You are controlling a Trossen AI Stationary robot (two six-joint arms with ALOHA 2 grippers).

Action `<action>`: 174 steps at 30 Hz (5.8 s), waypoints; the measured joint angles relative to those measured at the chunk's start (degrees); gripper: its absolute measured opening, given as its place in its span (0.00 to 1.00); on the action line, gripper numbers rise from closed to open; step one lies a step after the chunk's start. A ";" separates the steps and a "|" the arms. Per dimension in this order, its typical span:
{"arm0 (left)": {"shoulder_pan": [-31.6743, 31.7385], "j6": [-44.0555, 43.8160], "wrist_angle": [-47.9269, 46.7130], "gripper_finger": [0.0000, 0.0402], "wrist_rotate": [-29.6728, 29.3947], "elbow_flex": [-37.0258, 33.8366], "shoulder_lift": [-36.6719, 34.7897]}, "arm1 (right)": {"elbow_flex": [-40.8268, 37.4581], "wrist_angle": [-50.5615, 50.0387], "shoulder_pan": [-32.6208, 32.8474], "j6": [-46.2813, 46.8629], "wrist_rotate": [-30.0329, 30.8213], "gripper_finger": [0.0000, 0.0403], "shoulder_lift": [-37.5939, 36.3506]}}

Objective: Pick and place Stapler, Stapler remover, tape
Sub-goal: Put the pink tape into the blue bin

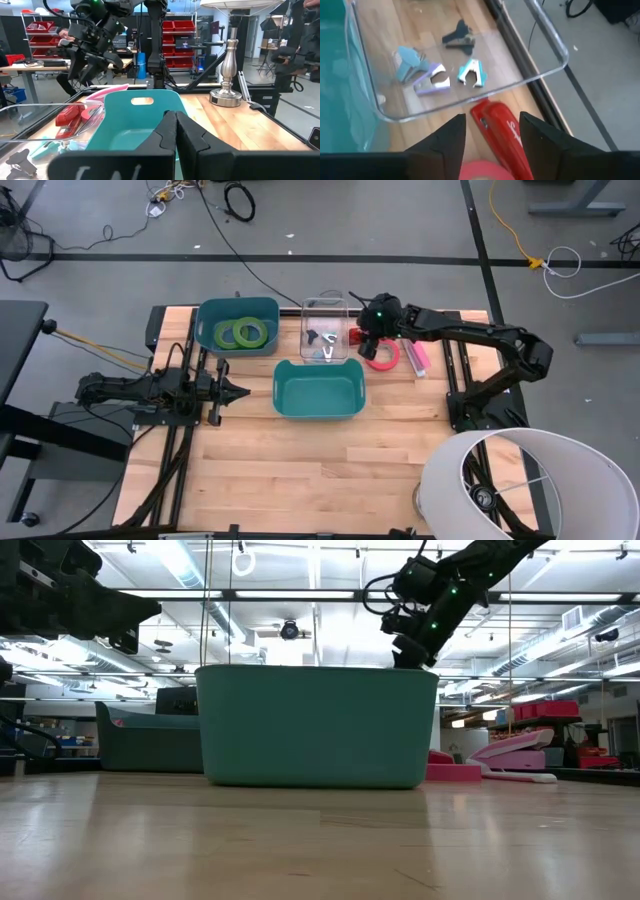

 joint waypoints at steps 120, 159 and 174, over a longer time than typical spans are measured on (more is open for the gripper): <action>0.02 0.00 0.02 0.01 -0.01 0.00 0.00 | -16.74 2.47 2.62 4.55 -7.54 0.24 -5.77; 0.02 0.00 0.03 0.01 0.00 0.00 0.00 | -1.86 20.47 6.37 20.01 -20.99 0.23 -15.79; 0.02 -7.76 10.33 0.01 -5.67 -0.02 0.00 | -1.86 24.81 12.34 23.15 -16.47 0.23 -15.76</action>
